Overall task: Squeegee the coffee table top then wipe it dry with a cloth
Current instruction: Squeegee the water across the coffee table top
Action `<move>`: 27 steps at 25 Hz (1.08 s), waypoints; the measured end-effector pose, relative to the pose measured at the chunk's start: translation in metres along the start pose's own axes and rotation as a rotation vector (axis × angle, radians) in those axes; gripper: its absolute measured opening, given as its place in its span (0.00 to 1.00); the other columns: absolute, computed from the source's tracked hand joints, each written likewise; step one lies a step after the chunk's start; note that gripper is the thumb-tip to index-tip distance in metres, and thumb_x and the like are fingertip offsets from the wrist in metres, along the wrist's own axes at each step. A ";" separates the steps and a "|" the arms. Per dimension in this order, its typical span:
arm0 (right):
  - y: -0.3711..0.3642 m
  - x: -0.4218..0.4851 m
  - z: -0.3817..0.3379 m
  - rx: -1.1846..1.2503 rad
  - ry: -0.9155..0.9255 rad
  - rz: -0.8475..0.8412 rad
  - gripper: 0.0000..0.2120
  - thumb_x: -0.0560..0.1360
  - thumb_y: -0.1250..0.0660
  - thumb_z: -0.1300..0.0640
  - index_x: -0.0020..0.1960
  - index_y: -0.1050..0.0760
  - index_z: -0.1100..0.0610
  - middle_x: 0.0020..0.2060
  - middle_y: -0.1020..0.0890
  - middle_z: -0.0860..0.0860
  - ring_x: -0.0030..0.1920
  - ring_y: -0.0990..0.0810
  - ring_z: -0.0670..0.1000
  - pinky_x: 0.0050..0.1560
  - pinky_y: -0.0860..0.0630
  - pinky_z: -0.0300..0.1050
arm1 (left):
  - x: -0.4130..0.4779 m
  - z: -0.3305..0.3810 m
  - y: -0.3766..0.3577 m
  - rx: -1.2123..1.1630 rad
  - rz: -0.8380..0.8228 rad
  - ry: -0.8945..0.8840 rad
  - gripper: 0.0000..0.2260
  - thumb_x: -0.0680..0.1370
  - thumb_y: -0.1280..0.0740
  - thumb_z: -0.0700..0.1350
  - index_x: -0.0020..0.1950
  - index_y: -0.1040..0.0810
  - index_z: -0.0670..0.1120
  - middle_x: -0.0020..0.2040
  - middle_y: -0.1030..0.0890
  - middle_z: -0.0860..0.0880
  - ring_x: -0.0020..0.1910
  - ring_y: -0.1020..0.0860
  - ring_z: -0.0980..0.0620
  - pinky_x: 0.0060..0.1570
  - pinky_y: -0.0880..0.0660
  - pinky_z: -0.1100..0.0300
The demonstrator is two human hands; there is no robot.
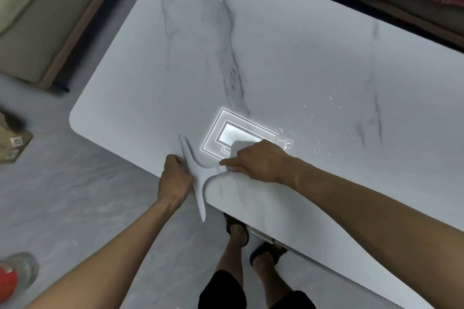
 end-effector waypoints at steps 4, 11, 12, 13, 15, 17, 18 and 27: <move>-0.005 -0.062 0.046 0.150 -0.240 0.069 0.18 0.82 0.55 0.39 0.69 0.36 0.31 0.53 0.19 0.41 0.51 0.19 0.50 0.40 0.32 0.44 | 0.002 0.027 -0.010 0.051 -0.115 -0.094 0.13 0.71 0.43 0.35 0.50 0.36 0.50 0.44 0.27 0.51 0.38 0.28 0.54 0.31 0.36 0.60; -0.027 -0.226 0.094 0.231 -0.665 0.070 0.21 0.78 0.59 0.38 0.70 0.47 0.24 0.45 0.20 0.42 0.45 0.20 0.48 0.40 0.25 0.44 | -0.018 0.099 -0.048 0.129 -0.203 -0.280 0.08 0.76 0.44 0.34 0.48 0.35 0.46 0.49 0.28 0.47 0.43 0.26 0.47 0.32 0.37 0.61; -0.029 -0.247 0.098 0.217 -0.719 0.048 0.21 0.79 0.58 0.38 0.70 0.45 0.26 0.45 0.20 0.41 0.45 0.20 0.47 0.42 0.24 0.44 | -0.021 0.109 -0.054 0.160 -0.223 -0.300 0.07 0.76 0.44 0.33 0.48 0.35 0.45 0.50 0.28 0.46 0.43 0.26 0.46 0.32 0.36 0.60; -0.029 -0.265 0.100 0.211 -0.763 0.037 0.21 0.79 0.58 0.38 0.71 0.43 0.28 0.46 0.21 0.41 0.46 0.21 0.47 0.43 0.24 0.44 | -0.024 0.116 -0.058 0.192 -0.243 -0.311 0.07 0.76 0.45 0.33 0.49 0.35 0.44 0.49 0.28 0.44 0.42 0.26 0.45 0.32 0.36 0.59; -0.028 -0.291 0.102 0.197 -0.821 0.017 0.21 0.79 0.58 0.39 0.71 0.41 0.29 0.46 0.21 0.40 0.47 0.20 0.47 0.43 0.25 0.42 | -0.027 0.129 -0.064 0.197 -0.270 -0.284 0.05 0.79 0.47 0.36 0.52 0.34 0.42 0.45 0.25 0.44 0.38 0.25 0.45 0.32 0.33 0.56; -0.021 -0.305 0.104 0.186 -0.838 0.007 0.23 0.79 0.60 0.38 0.71 0.41 0.30 0.46 0.22 0.38 0.48 0.20 0.47 0.41 0.28 0.41 | -0.029 0.143 -0.069 0.171 -0.267 -0.253 0.05 0.80 0.47 0.40 0.52 0.32 0.42 0.41 0.25 0.47 0.38 0.25 0.46 0.34 0.32 0.55; -0.016 -0.306 0.107 0.199 -0.841 0.026 0.23 0.78 0.60 0.37 0.71 0.41 0.31 0.44 0.23 0.37 0.48 0.20 0.48 0.41 0.30 0.41 | -0.029 0.149 -0.071 0.169 -0.251 -0.257 0.05 0.80 0.46 0.40 0.51 0.32 0.43 0.39 0.26 0.49 0.37 0.25 0.47 0.34 0.32 0.56; 0.057 -0.122 0.169 0.243 -0.436 0.076 0.20 0.80 0.56 0.36 0.70 0.38 0.30 0.45 0.21 0.41 0.51 0.22 0.51 0.45 0.32 0.46 | -0.002 0.173 -0.065 -0.080 -0.018 -0.126 0.06 0.78 0.39 0.48 0.51 0.33 0.47 0.43 0.24 0.51 0.43 0.24 0.46 0.41 0.29 0.54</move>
Point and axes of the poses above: each hand's wrist, its own x-axis towards the middle knuckle, its own y-axis out of the back of the hand, z = x × y, the point moved 1 cm from there along x, towards the middle knuckle
